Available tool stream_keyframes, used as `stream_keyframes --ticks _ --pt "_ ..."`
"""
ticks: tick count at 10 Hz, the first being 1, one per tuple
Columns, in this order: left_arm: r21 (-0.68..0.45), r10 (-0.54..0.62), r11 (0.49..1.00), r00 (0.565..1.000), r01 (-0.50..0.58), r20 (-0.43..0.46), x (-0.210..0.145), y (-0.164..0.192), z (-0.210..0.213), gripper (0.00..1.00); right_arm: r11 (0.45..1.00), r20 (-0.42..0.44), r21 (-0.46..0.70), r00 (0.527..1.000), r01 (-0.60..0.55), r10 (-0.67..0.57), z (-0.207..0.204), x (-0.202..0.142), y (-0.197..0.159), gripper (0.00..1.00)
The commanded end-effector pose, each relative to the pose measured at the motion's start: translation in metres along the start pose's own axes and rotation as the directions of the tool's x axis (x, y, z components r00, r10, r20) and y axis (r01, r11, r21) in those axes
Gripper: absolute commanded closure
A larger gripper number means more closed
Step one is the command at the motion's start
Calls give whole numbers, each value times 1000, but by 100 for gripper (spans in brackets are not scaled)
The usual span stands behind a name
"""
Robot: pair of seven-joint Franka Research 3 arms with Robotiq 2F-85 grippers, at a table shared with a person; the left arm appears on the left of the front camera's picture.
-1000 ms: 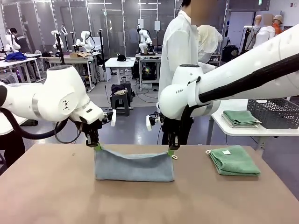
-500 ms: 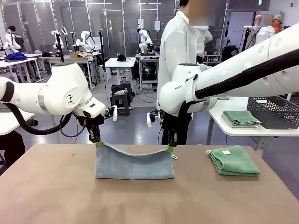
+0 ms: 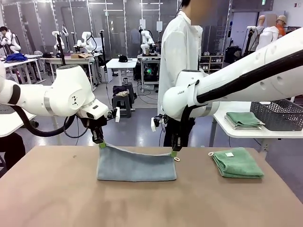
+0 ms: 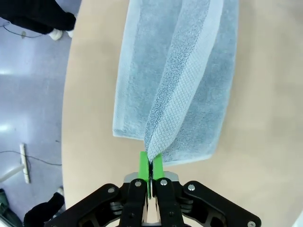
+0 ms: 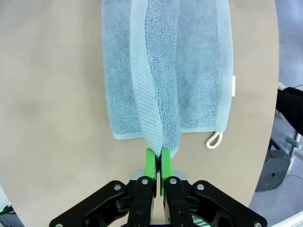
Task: Fold the towels and place them in the basket.
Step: When a person lays out a Towel with hook on the table, fold it in half twice.
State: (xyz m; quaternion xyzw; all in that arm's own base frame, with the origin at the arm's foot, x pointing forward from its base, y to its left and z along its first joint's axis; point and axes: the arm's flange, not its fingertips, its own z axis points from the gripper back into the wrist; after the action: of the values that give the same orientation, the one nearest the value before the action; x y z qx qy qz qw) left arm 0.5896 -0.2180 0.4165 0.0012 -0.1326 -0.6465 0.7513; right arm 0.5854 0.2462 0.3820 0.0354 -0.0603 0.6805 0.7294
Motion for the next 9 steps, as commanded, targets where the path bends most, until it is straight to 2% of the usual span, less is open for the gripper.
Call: stream_keyframes --ticks 1,5,6,9 --pt "-44 -22 999 1000 23 7 6 26 -10 96 999 21 -4 999 34 -34 -5 2 -17 94" --pt "-74 -3 997 1000 3 1 7 61 -44 96 999 35 -33 999 20 -19 -25 5 -44 94" --pt "-72 7 997 1000 -7 3 6 69 -55 96 997 32 -74 999 16 -14 -31 3 -55 94" --pt "-62 31 998 999 -31 -6 -3 75 -70 96 996 22 -74 999 50 -48 -46 -2 -66 94"
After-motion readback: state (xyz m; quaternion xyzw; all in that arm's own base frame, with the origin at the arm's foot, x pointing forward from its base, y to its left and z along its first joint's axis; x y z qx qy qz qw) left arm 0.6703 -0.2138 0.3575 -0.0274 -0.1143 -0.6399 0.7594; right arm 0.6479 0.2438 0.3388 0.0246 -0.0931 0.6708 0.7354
